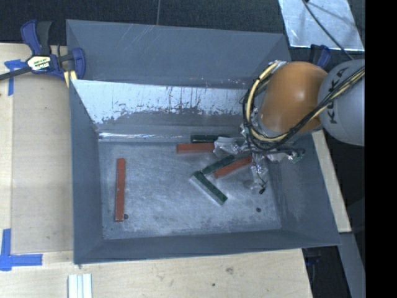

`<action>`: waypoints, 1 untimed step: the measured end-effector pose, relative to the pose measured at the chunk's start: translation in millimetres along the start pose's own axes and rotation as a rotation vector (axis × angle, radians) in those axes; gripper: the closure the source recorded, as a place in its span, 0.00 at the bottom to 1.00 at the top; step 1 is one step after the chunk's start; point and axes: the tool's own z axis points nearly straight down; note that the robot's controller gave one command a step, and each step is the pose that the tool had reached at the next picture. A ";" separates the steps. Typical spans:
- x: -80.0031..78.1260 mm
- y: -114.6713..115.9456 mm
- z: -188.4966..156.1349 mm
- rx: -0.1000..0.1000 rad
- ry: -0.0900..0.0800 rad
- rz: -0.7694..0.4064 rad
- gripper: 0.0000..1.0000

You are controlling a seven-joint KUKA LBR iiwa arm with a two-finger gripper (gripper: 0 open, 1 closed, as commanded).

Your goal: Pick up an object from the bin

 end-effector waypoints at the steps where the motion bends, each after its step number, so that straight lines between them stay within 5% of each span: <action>1: -0.1 0.1 -0.7 0.000 0.000 0.001 1.00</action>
Offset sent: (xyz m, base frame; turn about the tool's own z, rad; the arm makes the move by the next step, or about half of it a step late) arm 0.0000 0.0000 0.0000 0.0000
